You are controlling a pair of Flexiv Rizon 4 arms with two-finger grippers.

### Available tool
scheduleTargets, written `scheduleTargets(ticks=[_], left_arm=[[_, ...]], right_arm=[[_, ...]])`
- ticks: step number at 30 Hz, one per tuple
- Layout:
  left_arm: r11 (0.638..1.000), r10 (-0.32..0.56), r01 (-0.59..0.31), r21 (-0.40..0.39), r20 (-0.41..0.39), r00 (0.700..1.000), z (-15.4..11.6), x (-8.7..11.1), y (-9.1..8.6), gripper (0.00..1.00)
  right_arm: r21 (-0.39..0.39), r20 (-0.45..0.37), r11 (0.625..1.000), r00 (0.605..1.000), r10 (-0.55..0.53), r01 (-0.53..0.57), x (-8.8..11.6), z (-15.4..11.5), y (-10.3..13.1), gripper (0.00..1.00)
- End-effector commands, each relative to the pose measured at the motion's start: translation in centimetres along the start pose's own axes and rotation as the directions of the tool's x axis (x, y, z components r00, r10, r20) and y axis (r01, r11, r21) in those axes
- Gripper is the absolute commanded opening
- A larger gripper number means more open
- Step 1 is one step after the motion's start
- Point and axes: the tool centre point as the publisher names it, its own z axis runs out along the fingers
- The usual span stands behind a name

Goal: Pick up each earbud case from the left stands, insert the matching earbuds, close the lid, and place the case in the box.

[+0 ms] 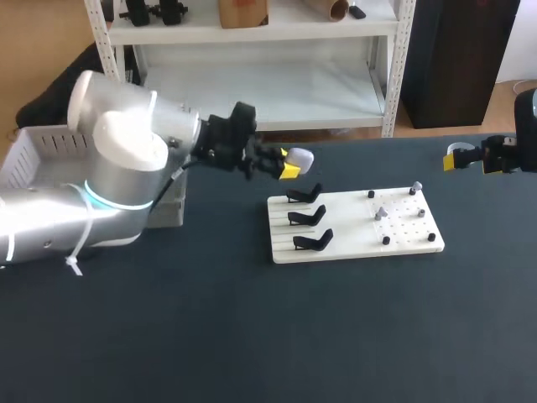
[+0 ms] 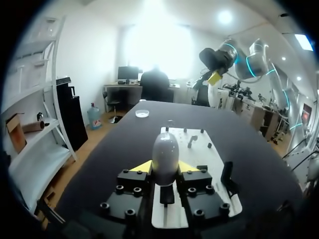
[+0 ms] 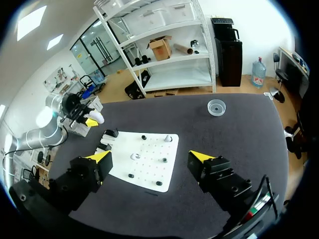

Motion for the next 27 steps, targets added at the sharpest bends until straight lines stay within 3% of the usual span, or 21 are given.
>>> scheduleTargets(ticks=[1, 5, 7, 13, 27], left_arm=[[0.997, 0.003, -0.003, -0.076, -0.007, 1.0, -0.8, -2.0, -2.2, 0.0], [0.995, 0.014, -0.016, -0.103, -0.021, 1.0, -0.9, -3.2, -2.8, 0.0], [0.995, 0.02, -0.022, -0.1, -0.022, 1.0, -0.7, -3.6, -3.0, 0.0], [0.994, 0.057, -0.058, -0.091, -0.018, 0.998, 0.0, -4.6, -3.1, 0.0], [0.991, 0.137, -0.137, -0.01, 0.009, 0.991, 1.6, -6.1, -5.8, 0.0]], right_arm=[[-0.002, -0.023, 1.0, 0.999, -0.026, 0.026, 0.1, 0.6, 1.4, 1.0], [-0.01, -0.042, 0.999, 0.998, -0.047, 0.046, 0.4, 1.8, 4.2, 1.0], [0.064, -0.031, 0.994, 0.995, -0.09, 0.092, 0.7, 2.4, 5.7, 1.0], [0.001, -0.033, 0.996, 0.995, -0.094, 0.094, 1.2, 4.0, 9.0, 1.0], [-0.06, -0.096, 0.989, 0.985, -0.14, 0.135, 0.7, 7.0, 11.5, 1.0]])
